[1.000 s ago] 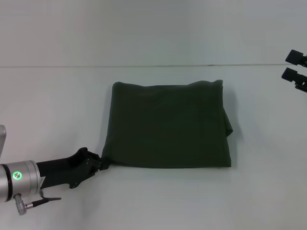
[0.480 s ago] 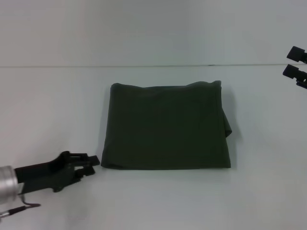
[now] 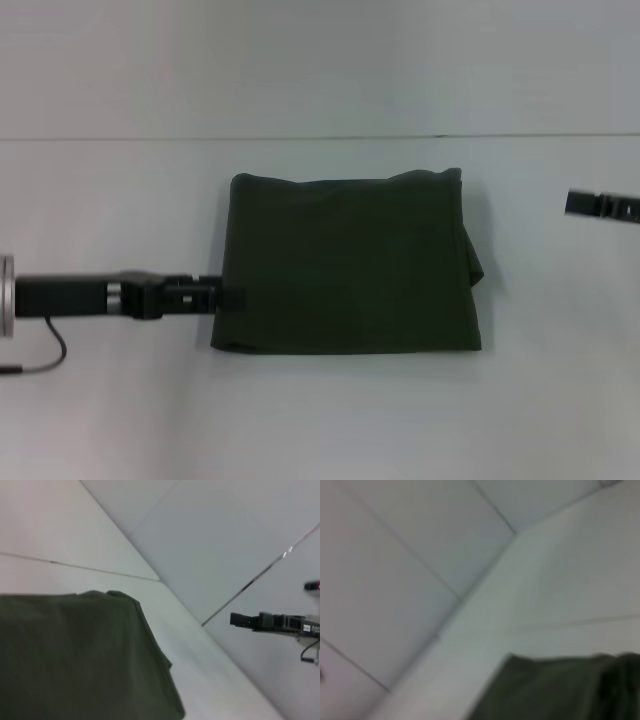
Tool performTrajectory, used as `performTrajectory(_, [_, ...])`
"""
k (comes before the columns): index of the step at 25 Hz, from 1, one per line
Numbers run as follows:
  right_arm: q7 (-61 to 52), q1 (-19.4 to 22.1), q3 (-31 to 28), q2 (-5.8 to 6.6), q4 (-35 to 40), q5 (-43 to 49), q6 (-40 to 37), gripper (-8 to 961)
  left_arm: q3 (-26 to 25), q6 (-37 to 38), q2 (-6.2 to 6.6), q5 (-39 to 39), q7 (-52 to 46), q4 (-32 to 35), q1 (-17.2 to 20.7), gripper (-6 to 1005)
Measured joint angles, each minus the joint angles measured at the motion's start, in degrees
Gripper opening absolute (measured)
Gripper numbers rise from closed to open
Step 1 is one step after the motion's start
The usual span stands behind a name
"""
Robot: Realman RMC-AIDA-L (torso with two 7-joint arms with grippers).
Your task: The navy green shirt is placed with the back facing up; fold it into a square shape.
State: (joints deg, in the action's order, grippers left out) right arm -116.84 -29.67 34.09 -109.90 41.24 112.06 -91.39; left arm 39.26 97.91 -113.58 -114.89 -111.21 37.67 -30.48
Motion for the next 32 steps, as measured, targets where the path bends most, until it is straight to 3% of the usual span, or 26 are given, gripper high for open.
performTrajectory(4, [4.14,-1.41,1.49,-0.47,7.46,5.89,1.60,690,0.56,-0.59,1.46,-1.53,2.86,1.52,-3.32,782])
performTrajectory(6, [8.45,-1.87,2.26,-0.97,9.84,6.19,0.89,690,0.61,-1.69,1.48,-1.84,6.56,3.50,-4.42,872])
performTrajectory(8, [11.46,-2.60,3.71,-2.33,11.61,6.18,-1.38,690,0.82,-2.79,0.86,-2.09,10.25,5.36,-5.18,899])
performTrajectory(9, [11.46,-2.60,3.71,-2.33,11.61,6.18,-1.38,690,1.17,-3.17,0.48,-2.29,11.62,5.98,-5.59,912])
performTrajectory(12, [14.89,-2.76,6.53,-4.57,12.06,6.30,-3.23,690,4.10,-3.44,-0.79,-3.38,13.70,6.88,-6.69,952])
performTrajectory(15, [19.37,-2.01,7.89,-6.94,12.51,6.56,-2.47,690,8.25,-3.05,-1.19,-4.04,13.70,7.60,-7.26,951])
performTrajectory(17, [21.41,-1.87,8.08,-7.88,12.59,7.07,-1.39,690,10.42,-3.03,-1.04,-4.60,13.45,7.87,-7.77,951])
performTrajectory(24, [24.63,-2.77,9.14,-9.23,12.28,9.07,2.99,690,10.52,-4.10,-0.86,-5.51,10.17,7.34,-10.07,949])
performTrajectory(27, [26.56,-2.95,9.48,-9.99,11.14,8.23,5.56,690,10.28,-5.98,-1.96,-5.30,8.87,7.78,-9.84,949])
performTrajectory(32, [28.81,-3.60,10.16,-10.09,7.19,7.38,6.92,690,7.72,-8.01,-3.55,-4.06,10.18,8.59,-8.71,949])
